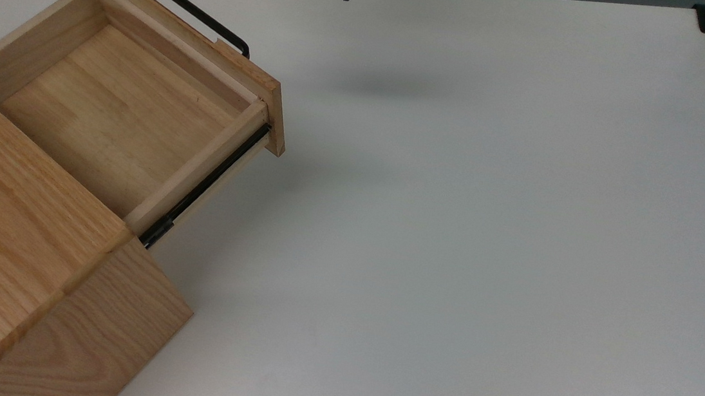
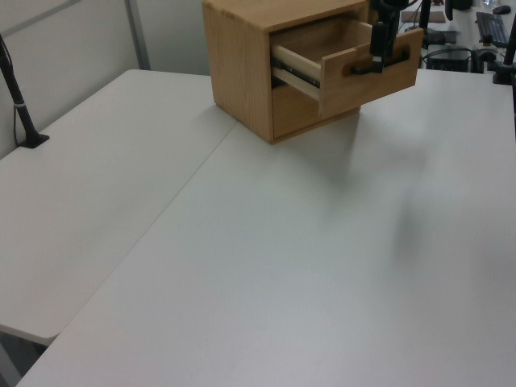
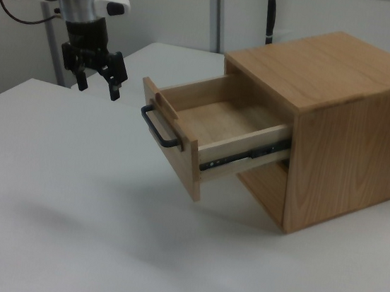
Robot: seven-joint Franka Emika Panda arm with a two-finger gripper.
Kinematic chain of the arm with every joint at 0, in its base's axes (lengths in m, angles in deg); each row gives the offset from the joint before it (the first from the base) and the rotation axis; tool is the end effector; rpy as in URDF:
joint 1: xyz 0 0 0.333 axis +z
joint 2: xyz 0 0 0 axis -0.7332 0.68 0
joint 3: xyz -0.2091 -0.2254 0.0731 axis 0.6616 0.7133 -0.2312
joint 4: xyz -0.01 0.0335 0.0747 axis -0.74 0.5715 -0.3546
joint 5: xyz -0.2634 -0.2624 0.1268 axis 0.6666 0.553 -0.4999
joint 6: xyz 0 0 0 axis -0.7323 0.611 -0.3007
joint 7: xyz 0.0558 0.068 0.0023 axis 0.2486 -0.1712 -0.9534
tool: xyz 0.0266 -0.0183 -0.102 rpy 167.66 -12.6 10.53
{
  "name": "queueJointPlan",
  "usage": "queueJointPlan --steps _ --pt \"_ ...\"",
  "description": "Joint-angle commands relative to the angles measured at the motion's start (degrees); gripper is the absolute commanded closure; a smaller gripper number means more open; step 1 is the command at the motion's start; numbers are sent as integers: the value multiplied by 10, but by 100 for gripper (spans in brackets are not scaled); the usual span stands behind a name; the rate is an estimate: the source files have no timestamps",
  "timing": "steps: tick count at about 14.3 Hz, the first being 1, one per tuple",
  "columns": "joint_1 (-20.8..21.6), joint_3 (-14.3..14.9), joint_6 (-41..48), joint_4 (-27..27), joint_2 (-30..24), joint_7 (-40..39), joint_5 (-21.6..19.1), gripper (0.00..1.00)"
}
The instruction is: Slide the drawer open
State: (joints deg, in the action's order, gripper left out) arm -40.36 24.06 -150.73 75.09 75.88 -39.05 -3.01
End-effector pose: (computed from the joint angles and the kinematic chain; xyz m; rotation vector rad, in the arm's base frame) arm 0.5551 0.0383 0.6123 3.1282 0.0537 0.0446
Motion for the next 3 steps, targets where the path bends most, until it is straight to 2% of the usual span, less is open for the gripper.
queueJointPlan --steps 1,3 --pt "2 4 13 -13 4 -3 -7 0" --pt "2 4 13 -13 4 -2 -8 0"
